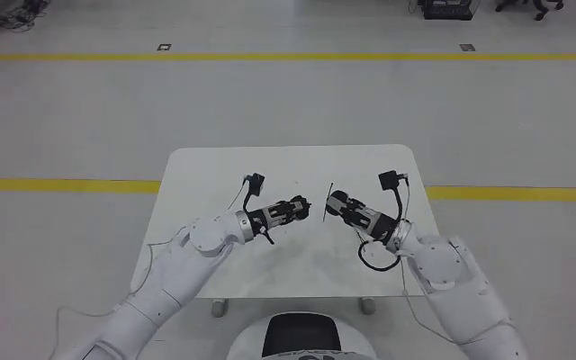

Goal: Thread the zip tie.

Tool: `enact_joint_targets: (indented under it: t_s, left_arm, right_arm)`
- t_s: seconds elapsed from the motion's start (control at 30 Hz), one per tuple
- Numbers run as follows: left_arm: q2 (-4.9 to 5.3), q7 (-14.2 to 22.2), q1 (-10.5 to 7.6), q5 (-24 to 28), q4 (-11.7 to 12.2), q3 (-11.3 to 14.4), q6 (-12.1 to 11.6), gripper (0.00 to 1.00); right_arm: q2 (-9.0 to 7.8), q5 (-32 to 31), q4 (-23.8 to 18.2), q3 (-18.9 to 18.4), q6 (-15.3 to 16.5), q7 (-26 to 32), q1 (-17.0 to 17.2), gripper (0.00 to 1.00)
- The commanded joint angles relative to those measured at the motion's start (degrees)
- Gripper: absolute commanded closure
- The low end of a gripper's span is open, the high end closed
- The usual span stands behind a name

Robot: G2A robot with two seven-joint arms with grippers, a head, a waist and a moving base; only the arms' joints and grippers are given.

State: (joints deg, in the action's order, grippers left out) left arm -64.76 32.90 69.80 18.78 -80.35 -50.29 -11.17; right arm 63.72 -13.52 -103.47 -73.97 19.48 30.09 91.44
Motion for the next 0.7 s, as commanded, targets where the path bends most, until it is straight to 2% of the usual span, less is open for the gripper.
enact_joint_targets:
  t_s: [0.0, 0.23, 0.33, 0.67]
  left_arm:
    - [0.07, -1.3, 0.75, 0.1, -0.9, -0.3, 0.7, 1.0]
    - [0.16, -3.2, 1.83, -0.3, -2.4, -0.6, 2.4, 1.0]
    - [0.22, -2.4, 1.71, -0.4, -3.0, -0.8, 2.4, 1.0]
    - [0.1, -3.0, 1.76, -0.4, -3.2, -0.5, 2.8, 1.0]
  right_arm:
    - [-0.12, -1.9, 0.0, 0.6, 0.0, -2.4, 0.3, 1.0]
    - [-0.69, -7.8, -0.2, 2.8, 0.0, -10.5, 0.9, 1.0]
    - [-0.73, -8.0, -0.4, 2.9, 0.0, -10.7, 0.9, 1.0]
    - [-0.73, -8.0, -0.4, 2.9, 0.0, -10.7, 0.9, 1.0]
